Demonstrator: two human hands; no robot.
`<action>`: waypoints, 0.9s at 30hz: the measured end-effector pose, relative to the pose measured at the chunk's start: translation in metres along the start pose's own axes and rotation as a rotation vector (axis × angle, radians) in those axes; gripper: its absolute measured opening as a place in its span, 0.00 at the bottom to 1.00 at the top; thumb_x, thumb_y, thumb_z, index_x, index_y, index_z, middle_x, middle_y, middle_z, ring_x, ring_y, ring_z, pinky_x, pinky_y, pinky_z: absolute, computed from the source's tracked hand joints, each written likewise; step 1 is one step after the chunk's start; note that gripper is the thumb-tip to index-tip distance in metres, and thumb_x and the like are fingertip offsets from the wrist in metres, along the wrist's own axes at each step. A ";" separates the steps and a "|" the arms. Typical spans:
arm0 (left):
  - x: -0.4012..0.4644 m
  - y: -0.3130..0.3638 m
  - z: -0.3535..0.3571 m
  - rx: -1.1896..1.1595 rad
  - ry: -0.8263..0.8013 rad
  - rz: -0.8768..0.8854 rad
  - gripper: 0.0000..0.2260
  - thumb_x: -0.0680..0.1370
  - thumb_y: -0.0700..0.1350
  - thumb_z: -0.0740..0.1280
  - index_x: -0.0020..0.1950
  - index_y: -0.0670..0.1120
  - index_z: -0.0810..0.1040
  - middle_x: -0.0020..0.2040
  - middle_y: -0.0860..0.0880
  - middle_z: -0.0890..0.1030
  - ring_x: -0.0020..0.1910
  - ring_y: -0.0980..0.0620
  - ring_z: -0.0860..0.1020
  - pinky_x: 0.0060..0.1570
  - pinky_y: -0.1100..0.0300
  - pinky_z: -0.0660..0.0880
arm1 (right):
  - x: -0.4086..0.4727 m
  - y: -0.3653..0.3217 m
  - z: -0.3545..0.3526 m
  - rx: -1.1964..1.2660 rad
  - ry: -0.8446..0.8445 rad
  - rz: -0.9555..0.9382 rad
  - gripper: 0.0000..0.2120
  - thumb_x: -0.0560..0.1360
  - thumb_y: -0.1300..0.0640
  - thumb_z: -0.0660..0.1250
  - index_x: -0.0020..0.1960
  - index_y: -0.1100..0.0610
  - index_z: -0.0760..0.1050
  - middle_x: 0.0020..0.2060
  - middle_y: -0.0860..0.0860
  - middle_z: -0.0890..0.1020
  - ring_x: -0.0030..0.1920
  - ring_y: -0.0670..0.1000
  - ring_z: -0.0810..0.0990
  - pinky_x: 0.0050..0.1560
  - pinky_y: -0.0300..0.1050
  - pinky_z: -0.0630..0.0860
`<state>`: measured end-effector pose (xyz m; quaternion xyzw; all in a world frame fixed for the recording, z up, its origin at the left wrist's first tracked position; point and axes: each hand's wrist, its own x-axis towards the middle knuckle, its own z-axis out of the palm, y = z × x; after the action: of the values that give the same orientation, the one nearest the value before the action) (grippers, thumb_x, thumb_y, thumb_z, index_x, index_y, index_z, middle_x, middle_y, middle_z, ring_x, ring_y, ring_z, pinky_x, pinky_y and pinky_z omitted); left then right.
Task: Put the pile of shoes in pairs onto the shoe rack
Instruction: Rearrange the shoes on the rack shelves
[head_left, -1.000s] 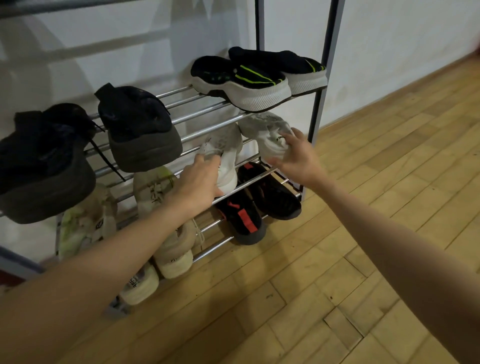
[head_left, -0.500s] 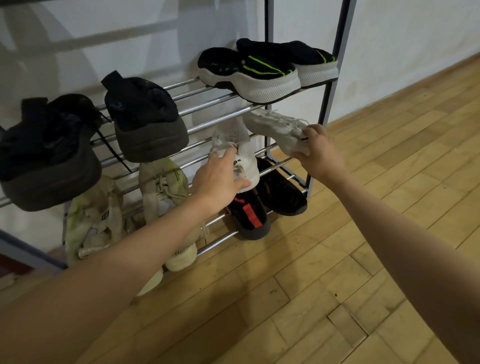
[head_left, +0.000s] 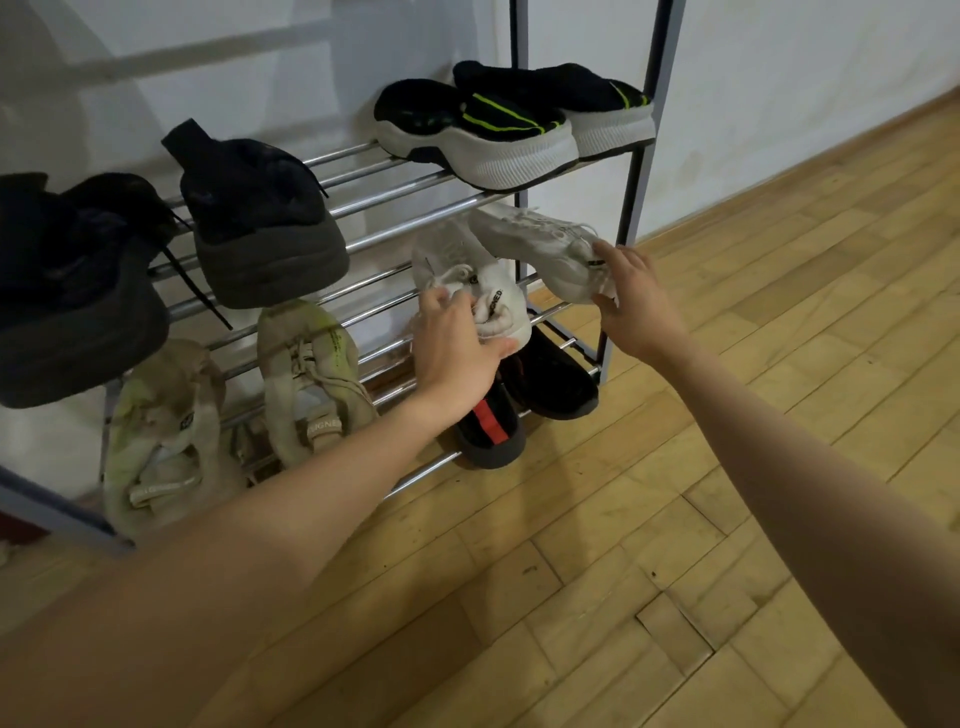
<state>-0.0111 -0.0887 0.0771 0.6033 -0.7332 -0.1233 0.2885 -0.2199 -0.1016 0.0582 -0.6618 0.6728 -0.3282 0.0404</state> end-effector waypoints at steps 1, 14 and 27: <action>0.002 0.006 0.006 -0.009 0.017 -0.009 0.23 0.70 0.52 0.74 0.60 0.44 0.74 0.67 0.45 0.66 0.61 0.41 0.73 0.55 0.54 0.72 | 0.000 0.000 -0.001 0.002 -0.002 0.000 0.29 0.76 0.66 0.64 0.76 0.58 0.59 0.71 0.57 0.69 0.74 0.57 0.60 0.72 0.55 0.62; 0.013 0.036 0.038 0.031 0.066 0.124 0.21 0.74 0.49 0.71 0.63 0.42 0.72 0.64 0.41 0.68 0.57 0.42 0.76 0.51 0.59 0.72 | -0.007 -0.002 0.000 0.106 -0.048 0.015 0.39 0.69 0.77 0.57 0.77 0.57 0.56 0.75 0.55 0.63 0.77 0.56 0.56 0.73 0.51 0.63; -0.088 -0.056 0.066 0.184 -0.209 0.178 0.19 0.75 0.42 0.67 0.64 0.41 0.70 0.63 0.44 0.71 0.61 0.44 0.72 0.59 0.56 0.69 | -0.089 0.013 0.073 0.495 -0.296 0.831 0.22 0.80 0.49 0.61 0.66 0.64 0.66 0.55 0.59 0.75 0.53 0.55 0.76 0.57 0.51 0.77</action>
<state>0.0056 -0.0293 -0.0296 0.5438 -0.8179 -0.0918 0.1638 -0.1842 -0.0497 -0.0391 -0.3482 0.7683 -0.3370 0.4182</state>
